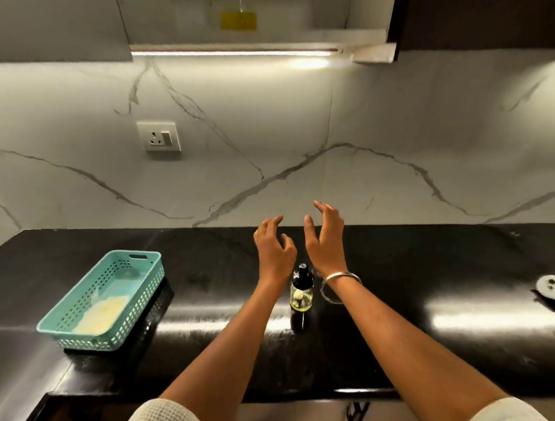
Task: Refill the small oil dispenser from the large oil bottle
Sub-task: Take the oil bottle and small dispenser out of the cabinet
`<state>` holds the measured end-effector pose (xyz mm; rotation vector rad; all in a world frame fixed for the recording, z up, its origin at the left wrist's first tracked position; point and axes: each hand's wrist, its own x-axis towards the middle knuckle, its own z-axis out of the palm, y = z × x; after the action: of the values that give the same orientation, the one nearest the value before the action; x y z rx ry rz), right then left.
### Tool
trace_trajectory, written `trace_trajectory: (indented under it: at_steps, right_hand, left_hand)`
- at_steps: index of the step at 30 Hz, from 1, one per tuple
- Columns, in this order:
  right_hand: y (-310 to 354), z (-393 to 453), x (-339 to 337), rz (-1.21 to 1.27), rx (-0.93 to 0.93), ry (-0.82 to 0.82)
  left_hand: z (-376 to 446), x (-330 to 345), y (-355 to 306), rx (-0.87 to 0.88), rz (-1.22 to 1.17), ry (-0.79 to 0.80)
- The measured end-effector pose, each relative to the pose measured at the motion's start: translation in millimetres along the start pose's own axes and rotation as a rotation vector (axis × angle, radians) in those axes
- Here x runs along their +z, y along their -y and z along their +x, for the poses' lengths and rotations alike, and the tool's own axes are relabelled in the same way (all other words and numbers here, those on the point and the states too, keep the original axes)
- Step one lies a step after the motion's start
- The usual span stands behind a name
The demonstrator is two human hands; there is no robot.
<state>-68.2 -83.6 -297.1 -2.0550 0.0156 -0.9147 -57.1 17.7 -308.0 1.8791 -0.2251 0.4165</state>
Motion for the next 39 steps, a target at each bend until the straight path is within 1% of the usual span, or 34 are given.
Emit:
trace_trajectory:
  at_steps: [3,9,14,19,21,24,27,30,35,39]
  right_hand:
    - [34.8,22.6,-7.5,0.004,-0.114,-0.004]
    - [93.0,69.0,-29.8,0.057,-0.248,-0.009]
    - [137.4,106.7,-52.2,0.033,-0.325,-0.057]
    - [188.2,145.9,-67.8,0.049,-0.449,-0.14]
    - [209.1,163.4,-67.8,0.059,-0.479,-0.149]
    - [235.6,192.2,-62.1,0.046,-0.498,-0.116]
    - [256.7,221.9,-52.9,0.013,-0.483,-0.083]
    - [269.9,249.0,-41.2,-0.026,-0.47,-0.071]
    - [279.3,292.5,-18.6,-0.092,-0.464,-0.075]
    - [278.6,323.0,1.6,-0.153,-0.425,-0.061]
  left_hand:
    - [12.8,-9.7,-32.6,0.095,-0.008,-0.057]
    - [44.1,-37.5,-96.9,0.282,0.005,-0.169]
    - [73.1,-68.0,-145.1,0.413,0.025,-0.255]
    - [105.5,-97.2,-191.0,0.522,-0.008,-0.34]
    - [120.6,-106.6,-209.0,0.524,-0.012,-0.351]
    - [148.1,-118.8,-232.5,0.516,-0.024,-0.35]
    - [180.3,-128.5,-247.6,0.478,0.011,-0.311]
    - [212.6,-137.6,-252.8,0.39,0.018,-0.257]
    - [265.4,-151.2,-253.6,0.338,0.033,-0.228]
    - [305.0,-157.0,-249.9,0.242,0.053,-0.177]
